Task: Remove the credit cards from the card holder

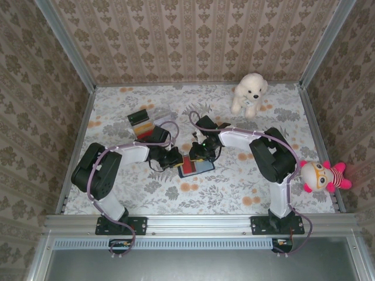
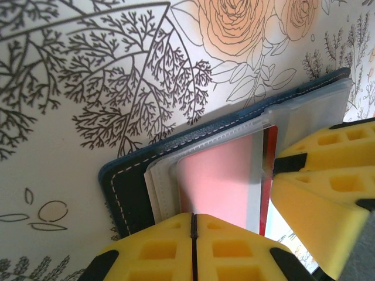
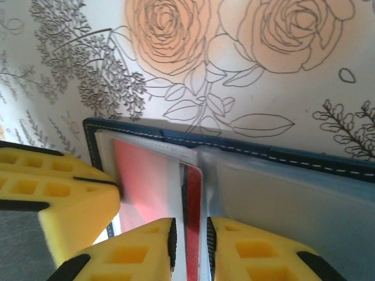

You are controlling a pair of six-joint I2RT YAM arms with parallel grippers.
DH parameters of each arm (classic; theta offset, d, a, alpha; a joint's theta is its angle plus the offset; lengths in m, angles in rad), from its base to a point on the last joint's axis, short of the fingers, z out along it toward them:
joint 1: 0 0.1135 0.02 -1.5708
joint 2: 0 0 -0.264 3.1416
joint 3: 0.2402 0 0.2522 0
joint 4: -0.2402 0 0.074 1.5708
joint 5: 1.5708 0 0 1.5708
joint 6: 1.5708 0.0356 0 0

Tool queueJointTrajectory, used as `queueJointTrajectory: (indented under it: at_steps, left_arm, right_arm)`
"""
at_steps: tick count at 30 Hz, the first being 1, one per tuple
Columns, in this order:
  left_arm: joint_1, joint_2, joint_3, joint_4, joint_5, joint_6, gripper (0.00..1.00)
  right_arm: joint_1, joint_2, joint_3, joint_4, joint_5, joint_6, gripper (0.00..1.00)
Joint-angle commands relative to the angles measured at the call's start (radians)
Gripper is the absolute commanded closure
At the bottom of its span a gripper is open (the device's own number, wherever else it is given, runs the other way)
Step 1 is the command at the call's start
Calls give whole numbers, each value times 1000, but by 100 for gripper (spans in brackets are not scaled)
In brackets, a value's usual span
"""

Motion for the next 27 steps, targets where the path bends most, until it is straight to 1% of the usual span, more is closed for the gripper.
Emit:
queueJointTrajectory:
  at_steps: [1, 6, 12, 15, 19, 22, 27]
  left_arm:
    - [-2, 2, -21, -34, -25, 15, 92]
    - [-2, 3, -20, -33, -26, 16, 92]
    - [-2, -1, -23, -33, -16, 15, 94]
    - [-2, -16, -19, -36, -15, 15, 93]
    - [-2, -36, -17, -45, -18, 17, 91]
    - [0, -52, -18, -53, -22, 18, 88]
    - [6, -61, -20, -56, -18, 22, 87]
  right_arm:
    - [-2, 26, 27, -28, -6, -21, 77]
    - [-3, 37, 27, -8, -33, -19, 78]
    - [-5, 24, -2, 62, -83, 7, 84]
    - [-6, 17, -1, 63, -75, 11, 88]
    - [-16, 3, -14, 63, -66, 9, 93]
    - [-26, -19, -33, 69, -59, 5, 95]
    - [-45, -49, -60, 76, -56, -3, 96]
